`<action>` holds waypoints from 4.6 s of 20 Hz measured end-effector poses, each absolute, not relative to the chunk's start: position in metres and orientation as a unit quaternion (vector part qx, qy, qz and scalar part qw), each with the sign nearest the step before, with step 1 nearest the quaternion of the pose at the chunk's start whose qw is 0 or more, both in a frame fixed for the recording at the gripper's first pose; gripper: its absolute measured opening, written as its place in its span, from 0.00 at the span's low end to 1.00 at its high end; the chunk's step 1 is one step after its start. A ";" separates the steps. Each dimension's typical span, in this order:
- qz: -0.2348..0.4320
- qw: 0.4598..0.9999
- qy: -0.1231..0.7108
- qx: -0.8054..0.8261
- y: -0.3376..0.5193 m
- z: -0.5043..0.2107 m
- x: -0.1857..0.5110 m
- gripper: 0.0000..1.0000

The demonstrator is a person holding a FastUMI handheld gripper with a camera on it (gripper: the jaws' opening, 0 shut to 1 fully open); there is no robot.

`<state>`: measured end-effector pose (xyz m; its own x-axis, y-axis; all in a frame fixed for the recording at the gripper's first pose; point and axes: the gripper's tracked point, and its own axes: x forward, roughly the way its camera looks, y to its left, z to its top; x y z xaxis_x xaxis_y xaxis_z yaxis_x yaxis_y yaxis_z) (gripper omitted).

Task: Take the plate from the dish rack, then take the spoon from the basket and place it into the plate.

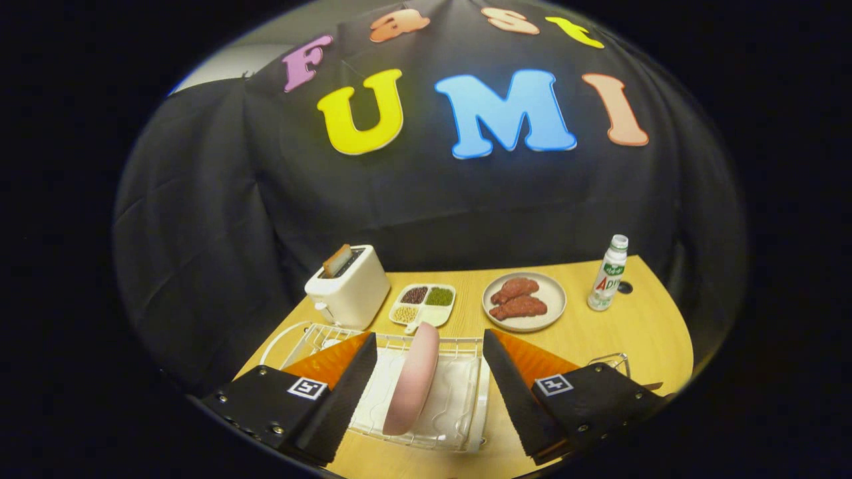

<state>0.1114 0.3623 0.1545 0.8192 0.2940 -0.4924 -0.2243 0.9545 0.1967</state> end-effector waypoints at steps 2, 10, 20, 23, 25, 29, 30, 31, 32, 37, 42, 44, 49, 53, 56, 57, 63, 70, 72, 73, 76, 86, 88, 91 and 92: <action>0.133 0.940 0.309 0.061 0.368 0.134 0.120 0.98; 0.123 0.886 0.443 0.064 0.387 0.080 0.133 0.76; 0.125 0.819 0.559 0.033 0.400 0.038 0.128 0.70; 0.125 0.801 0.584 0.030 0.406 0.026 0.125 0.46; 0.109 0.790 0.603 0.009 0.397 0.023 0.122 0.46; 0.077 0.782 0.619 -0.009 0.391 0.019 0.117 0.46; 0.077 0.779 0.621 -0.016 0.393 0.018 0.118 0.46; 0.075 0.778 0.623 -0.022 0.391 0.022 0.117 0.46; 0.071 0.778 0.623 -0.026 0.392 0.023 0.118 0.46; 0.057 0.786 0.611 -0.072 0.391 0.034 0.124 0.46; 0.040 0.796 0.592 -0.122 0.388 0.048 0.139 0.46; 0.032 0.796 0.591 -0.124 0.390 0.052 0.136 0.46; 0.021 0.807 0.580 -0.108 0.387 0.064 0.136 0.46; 0.047 0.820 0.569 -0.044 0.384 0.086 0.120 0.45; 0.081 0.821 0.565 0.029 0.380 0.103 0.092 0.45; 0.093 0.819 0.564 0.047 0.378 0.105 0.082 0.45; 0.161 0.776 0.576 0.202 0.374 0.107 0.005 0.45; 0.188 0.735 0.583 0.289 0.366 0.062 -0.075 0.45; 0.189 0.727 0.585 0.304 0.368 0.046 -0.097 0.45; 0.187 0.723 0.590 0.306 0.369 0.036 -0.108 0.45; 0.167 0.717 0.610 0.295 0.367 -0.001 -0.130 0.45; 0.157 0.700 0.627 0.304 0.400 -0.068 -0.141 0.45; 0.168 0.704 0.624 0.294 0.407 -0.068 -0.137 0.45; 0.155 0.721 0.622 0.264 0.395 -0.077 -0.133 0.45; 0.150 0.722 0.623 0.260 0.389 -0.078 -0.134 0.53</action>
<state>-0.1335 0.3890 -0.0781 0.1785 0.5405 -0.8222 0.1070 0.8200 0.5622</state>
